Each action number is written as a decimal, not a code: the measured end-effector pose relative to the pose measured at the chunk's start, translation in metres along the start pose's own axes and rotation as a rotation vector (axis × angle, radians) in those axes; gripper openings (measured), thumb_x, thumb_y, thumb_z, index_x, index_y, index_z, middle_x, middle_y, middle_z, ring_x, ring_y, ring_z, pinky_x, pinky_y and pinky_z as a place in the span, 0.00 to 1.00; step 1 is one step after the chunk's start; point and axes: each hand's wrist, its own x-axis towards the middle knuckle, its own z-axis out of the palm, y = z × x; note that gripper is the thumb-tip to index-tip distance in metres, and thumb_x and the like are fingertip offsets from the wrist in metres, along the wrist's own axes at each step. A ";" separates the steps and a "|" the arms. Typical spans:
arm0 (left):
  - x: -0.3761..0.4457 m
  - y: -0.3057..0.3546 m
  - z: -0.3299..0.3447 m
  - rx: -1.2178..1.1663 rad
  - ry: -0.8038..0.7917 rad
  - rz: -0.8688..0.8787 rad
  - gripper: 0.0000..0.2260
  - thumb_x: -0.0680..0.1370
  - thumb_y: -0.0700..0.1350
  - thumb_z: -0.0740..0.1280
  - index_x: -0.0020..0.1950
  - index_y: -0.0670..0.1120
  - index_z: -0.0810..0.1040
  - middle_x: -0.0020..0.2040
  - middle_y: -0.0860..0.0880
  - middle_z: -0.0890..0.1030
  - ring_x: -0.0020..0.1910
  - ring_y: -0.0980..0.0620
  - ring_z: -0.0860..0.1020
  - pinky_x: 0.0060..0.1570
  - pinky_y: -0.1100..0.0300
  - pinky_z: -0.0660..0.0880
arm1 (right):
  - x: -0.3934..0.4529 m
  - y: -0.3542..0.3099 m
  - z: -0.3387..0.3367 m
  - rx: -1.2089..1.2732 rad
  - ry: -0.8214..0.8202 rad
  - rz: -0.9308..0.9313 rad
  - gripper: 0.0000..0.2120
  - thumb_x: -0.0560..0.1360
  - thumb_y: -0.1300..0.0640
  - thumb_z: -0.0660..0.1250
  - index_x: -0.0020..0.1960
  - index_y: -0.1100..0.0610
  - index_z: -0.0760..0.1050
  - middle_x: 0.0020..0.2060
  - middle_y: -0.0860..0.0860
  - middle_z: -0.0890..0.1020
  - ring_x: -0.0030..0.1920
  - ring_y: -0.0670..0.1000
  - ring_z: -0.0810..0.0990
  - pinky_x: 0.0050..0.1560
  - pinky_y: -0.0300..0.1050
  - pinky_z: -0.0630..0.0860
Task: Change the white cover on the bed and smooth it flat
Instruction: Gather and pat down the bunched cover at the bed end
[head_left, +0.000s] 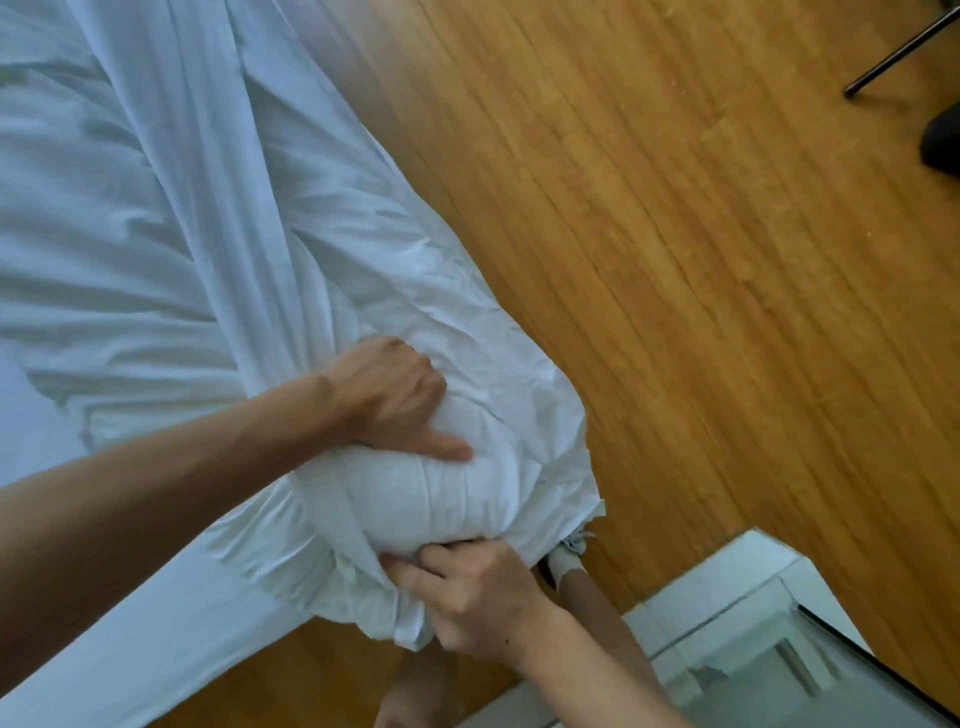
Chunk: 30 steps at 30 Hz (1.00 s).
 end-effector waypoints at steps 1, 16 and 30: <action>-0.002 -0.001 0.002 -0.003 0.028 0.009 0.40 0.64 0.81 0.46 0.39 0.47 0.76 0.36 0.50 0.79 0.37 0.49 0.79 0.40 0.56 0.74 | 0.002 -0.009 -0.006 0.100 0.054 0.053 0.11 0.76 0.55 0.61 0.52 0.53 0.81 0.34 0.47 0.79 0.33 0.47 0.76 0.31 0.41 0.74; -0.035 -0.008 0.011 -0.112 0.489 0.135 0.29 0.74 0.70 0.55 0.28 0.47 0.60 0.20 0.46 0.70 0.20 0.42 0.72 0.24 0.57 0.70 | 0.047 0.105 0.048 -0.439 0.525 0.587 0.17 0.83 0.57 0.55 0.66 0.59 0.76 0.65 0.60 0.75 0.62 0.59 0.78 0.60 0.54 0.76; -0.165 0.008 0.020 -0.146 0.864 -0.071 0.27 0.80 0.51 0.58 0.22 0.43 0.66 0.23 0.46 0.64 0.20 0.46 0.64 0.22 0.55 0.63 | 0.048 0.114 0.052 -0.481 0.571 0.585 0.15 0.83 0.58 0.56 0.65 0.59 0.77 0.63 0.59 0.78 0.60 0.57 0.79 0.58 0.50 0.76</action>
